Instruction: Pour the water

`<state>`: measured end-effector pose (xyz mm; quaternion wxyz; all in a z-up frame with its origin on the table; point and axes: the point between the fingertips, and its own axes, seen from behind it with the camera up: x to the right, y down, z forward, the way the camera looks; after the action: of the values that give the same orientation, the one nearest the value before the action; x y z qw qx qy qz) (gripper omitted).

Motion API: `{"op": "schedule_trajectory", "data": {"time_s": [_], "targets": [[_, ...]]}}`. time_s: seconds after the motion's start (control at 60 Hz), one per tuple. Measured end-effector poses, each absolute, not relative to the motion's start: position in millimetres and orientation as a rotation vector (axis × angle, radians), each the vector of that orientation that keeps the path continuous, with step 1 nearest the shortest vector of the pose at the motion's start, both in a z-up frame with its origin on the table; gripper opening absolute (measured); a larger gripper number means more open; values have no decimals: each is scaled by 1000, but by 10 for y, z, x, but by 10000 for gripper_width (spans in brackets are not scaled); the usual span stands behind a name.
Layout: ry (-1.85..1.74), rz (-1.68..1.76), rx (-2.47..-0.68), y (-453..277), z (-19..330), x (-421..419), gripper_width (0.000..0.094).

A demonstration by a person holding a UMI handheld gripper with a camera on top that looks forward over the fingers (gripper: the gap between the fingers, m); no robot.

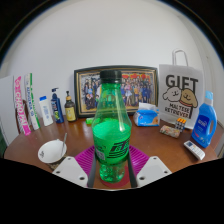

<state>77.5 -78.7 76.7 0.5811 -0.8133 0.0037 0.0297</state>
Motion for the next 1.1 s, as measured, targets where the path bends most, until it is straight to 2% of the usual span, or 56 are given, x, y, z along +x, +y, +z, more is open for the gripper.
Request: {"op": "schedule_trajectory", "data": {"time_s": [0.067, 0.183, 0.35, 0.617, 0.9, 1.1], "targets": [[33, 79, -1931, -810, 737, 766, 545], [61, 76, -1992, -939, 756, 767, 865], [114, -34, -2084, -1316, 925, 861, 857], [169, -114, -2199, -2326, 1476, 510, 852], [130, -164, -2220, -3096, 1996, -9, 854], [112, -144, -2234, -3296, 2112, -177, 853]]}}
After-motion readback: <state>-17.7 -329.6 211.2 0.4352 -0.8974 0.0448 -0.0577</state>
